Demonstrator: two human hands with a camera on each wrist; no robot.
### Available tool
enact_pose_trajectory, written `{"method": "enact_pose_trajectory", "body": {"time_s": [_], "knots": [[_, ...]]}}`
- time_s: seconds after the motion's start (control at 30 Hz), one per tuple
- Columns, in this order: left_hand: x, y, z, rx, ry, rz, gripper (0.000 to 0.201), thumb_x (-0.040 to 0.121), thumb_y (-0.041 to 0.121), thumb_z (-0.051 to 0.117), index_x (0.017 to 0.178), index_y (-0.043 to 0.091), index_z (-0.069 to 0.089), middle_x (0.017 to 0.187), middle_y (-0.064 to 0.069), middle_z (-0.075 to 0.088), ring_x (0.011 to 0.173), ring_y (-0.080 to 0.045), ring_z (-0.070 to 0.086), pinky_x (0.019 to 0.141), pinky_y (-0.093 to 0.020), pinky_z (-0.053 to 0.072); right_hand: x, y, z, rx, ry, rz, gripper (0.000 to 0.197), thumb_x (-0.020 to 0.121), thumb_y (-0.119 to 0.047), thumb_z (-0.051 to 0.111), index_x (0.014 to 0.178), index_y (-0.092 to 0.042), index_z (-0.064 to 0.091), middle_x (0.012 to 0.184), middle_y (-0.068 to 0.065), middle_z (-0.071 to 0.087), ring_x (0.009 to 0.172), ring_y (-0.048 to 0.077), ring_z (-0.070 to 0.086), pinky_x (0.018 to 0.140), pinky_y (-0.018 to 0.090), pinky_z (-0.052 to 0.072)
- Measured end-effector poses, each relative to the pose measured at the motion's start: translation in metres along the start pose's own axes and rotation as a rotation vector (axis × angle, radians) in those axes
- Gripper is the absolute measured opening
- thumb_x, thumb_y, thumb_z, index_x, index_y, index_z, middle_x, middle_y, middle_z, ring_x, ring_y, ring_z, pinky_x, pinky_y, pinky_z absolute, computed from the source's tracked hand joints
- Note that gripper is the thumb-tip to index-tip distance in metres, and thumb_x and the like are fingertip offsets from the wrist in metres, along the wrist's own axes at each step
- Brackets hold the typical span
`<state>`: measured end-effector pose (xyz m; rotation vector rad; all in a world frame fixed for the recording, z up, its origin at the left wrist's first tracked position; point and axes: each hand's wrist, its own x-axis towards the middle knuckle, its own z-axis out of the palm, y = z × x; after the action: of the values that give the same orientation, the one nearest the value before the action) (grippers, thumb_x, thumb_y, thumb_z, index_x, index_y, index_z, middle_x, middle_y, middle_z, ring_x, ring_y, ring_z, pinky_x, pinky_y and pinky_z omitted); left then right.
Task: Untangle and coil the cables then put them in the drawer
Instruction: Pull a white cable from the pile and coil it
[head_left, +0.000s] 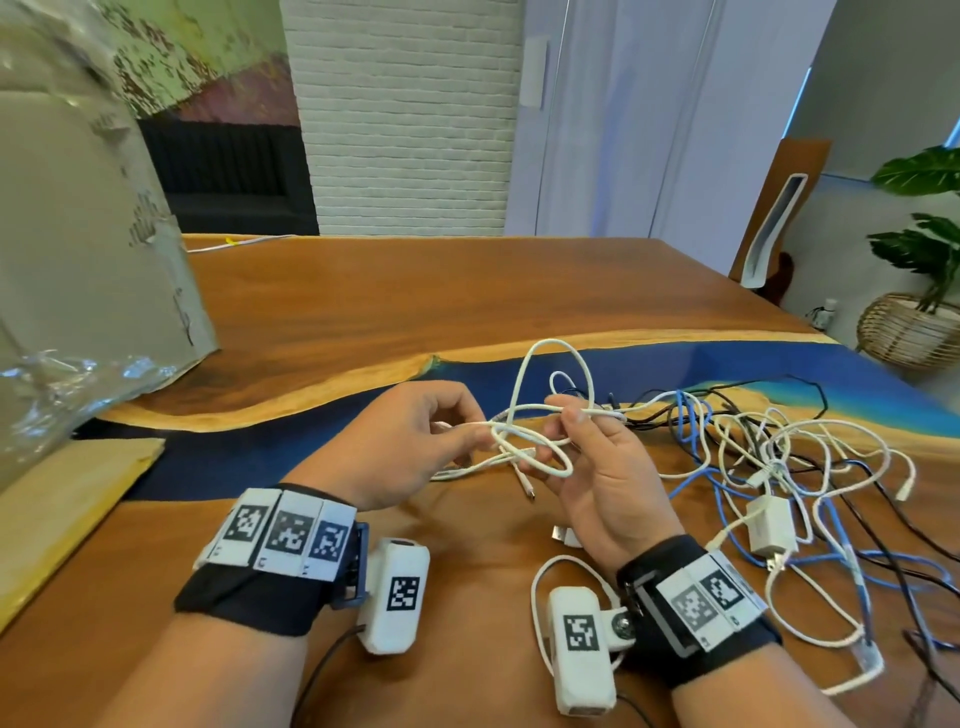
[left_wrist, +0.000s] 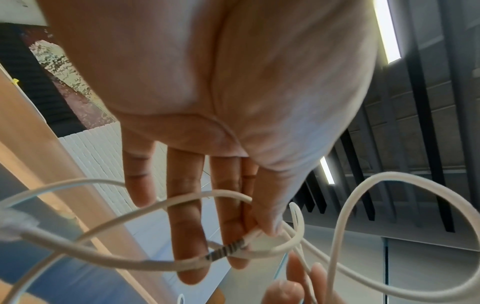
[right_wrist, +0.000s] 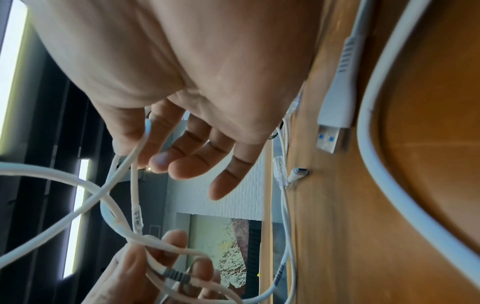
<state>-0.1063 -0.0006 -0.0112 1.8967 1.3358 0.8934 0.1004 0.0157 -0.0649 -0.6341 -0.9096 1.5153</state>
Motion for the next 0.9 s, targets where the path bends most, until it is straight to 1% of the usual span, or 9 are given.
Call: {"method": "enact_pose_trajectory", "body": {"time_s": [0.1,0.23,0.33,0.43,0.57,0.63,0.73,0.83,0.9], "knots": [[0.0,-0.004,-0.002,-0.019,0.034,0.015,0.014,0.099,0.025,0.065,0.087,0.02,0.069,0.082,0.0,0.075,0.075,-0.022,0.068,0.077,-0.044,0.055,0.0,-0.004,0.002,-0.115,0.056,0.049,0.028,0.1,-0.028,0.056,0.101,-0.006,0.073,0.073,0.006,0.06,0.058,0.018,0.053,0.063,0.039,0.05],[0.002,-0.007,-0.004,0.035,0.147,0.078,0.017,0.099,0.022,0.063,0.082,0.023,0.067,0.077,0.005,0.071,0.071,-0.009,0.061,0.069,-0.029,0.047,0.002,-0.01,-0.002,-0.277,0.186,0.005,0.028,0.096,-0.029,0.066,0.072,-0.015,0.072,0.056,0.003,0.042,0.045,0.016,0.033,0.044,0.029,0.031],[0.002,-0.003,-0.001,0.107,0.129,0.106,0.019,0.098,0.022,0.065,0.079,0.026,0.068,0.074,0.008,0.068,0.068,-0.008,0.058,0.068,-0.03,0.045,0.004,-0.018,-0.006,-0.316,0.194,-0.159,0.007,0.093,-0.013,0.071,0.09,-0.014,0.076,0.063,0.007,0.054,0.044,0.015,0.038,0.041,0.026,0.034],[0.001,0.005,0.004,0.161,0.057,0.115,0.017,0.099,0.027,0.064,0.085,0.03,0.073,0.079,0.01,0.07,0.075,-0.008,0.062,0.071,-0.033,0.051,0.0,-0.023,-0.003,-0.477,0.093,-0.18,0.02,0.096,-0.007,0.067,0.113,-0.016,0.075,0.065,-0.001,0.068,0.045,0.01,0.05,0.044,0.019,0.041],[-0.001,0.01,0.008,0.19,0.021,0.124,0.017,0.101,0.028,0.061,0.089,0.027,0.073,0.085,0.005,0.072,0.083,-0.017,0.064,0.08,-0.047,0.053,-0.004,-0.019,0.001,-0.654,-0.064,-0.164,0.017,0.095,-0.012,0.07,0.109,-0.013,0.079,0.061,-0.004,0.063,0.048,0.01,0.046,0.045,0.017,0.038],[-0.002,0.011,0.006,0.167,0.019,0.103,0.022,0.102,0.026,0.059,0.084,0.027,0.072,0.084,0.003,0.073,0.082,-0.019,0.065,0.08,-0.049,0.054,-0.003,-0.018,0.001,-0.618,-0.052,-0.137,0.013,0.096,-0.015,0.069,0.098,-0.013,0.082,0.062,0.004,0.057,0.047,0.012,0.04,0.042,0.02,0.032],[-0.003,0.008,-0.004,0.11,0.102,0.07,0.026,0.103,0.023,0.057,0.08,0.025,0.069,0.074,0.005,0.073,0.066,-0.01,0.063,0.07,-0.038,0.051,0.0,-0.025,-0.005,-0.396,0.112,-0.05,0.021,0.099,-0.021,0.065,0.084,-0.021,0.08,0.059,0.001,0.052,0.041,0.01,0.034,0.039,0.021,0.024],[-0.002,0.0,-0.019,0.126,0.261,0.032,0.028,0.105,0.024,0.053,0.082,0.019,0.068,0.069,0.005,0.072,0.051,-0.016,0.053,0.056,-0.034,0.044,0.006,-0.035,-0.016,-0.185,0.264,-0.013,0.018,0.1,-0.026,0.063,0.103,-0.017,0.078,0.066,0.0,0.061,0.038,0.01,0.031,0.035,0.021,0.024],[-0.001,-0.01,-0.029,0.074,0.448,-0.009,0.027,0.105,0.02,0.05,0.085,0.014,0.065,0.064,-0.003,0.07,0.045,-0.01,0.053,0.052,-0.025,0.044,0.01,-0.04,-0.024,-0.154,0.34,-0.005,0.017,0.101,-0.028,0.062,0.107,-0.019,0.076,0.069,-0.001,0.065,0.038,0.01,0.029,0.036,0.021,0.021]]}}
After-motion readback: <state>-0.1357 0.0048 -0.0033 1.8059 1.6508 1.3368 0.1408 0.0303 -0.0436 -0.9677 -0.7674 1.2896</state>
